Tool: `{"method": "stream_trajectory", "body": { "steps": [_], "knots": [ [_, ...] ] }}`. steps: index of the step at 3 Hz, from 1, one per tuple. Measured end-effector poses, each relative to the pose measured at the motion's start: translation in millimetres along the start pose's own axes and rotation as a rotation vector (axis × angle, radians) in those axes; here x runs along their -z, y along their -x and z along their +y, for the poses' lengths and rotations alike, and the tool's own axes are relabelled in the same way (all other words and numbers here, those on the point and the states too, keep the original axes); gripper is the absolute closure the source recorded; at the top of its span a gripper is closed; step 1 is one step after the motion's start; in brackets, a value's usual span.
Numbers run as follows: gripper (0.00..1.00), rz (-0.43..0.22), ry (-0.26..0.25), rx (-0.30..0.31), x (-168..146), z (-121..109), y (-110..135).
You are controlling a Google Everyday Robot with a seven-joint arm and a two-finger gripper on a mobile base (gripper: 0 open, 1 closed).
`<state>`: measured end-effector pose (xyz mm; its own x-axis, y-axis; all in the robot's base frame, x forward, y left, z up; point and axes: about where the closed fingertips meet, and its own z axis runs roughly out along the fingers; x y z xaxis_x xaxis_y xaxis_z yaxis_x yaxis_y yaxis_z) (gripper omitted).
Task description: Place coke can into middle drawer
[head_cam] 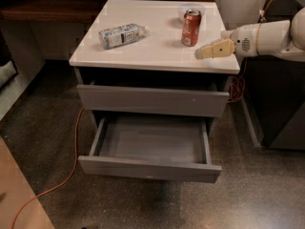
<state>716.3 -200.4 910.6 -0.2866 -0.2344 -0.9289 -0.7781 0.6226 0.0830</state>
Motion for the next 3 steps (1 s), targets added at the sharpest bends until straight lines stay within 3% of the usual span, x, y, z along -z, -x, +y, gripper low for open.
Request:
{"method": "stream_trajectory", "body": {
  "steps": [3],
  "knots": [
    [0.0,-0.085,-0.107,-0.093,-34.5,-62.8,31.4]
  ]
}}
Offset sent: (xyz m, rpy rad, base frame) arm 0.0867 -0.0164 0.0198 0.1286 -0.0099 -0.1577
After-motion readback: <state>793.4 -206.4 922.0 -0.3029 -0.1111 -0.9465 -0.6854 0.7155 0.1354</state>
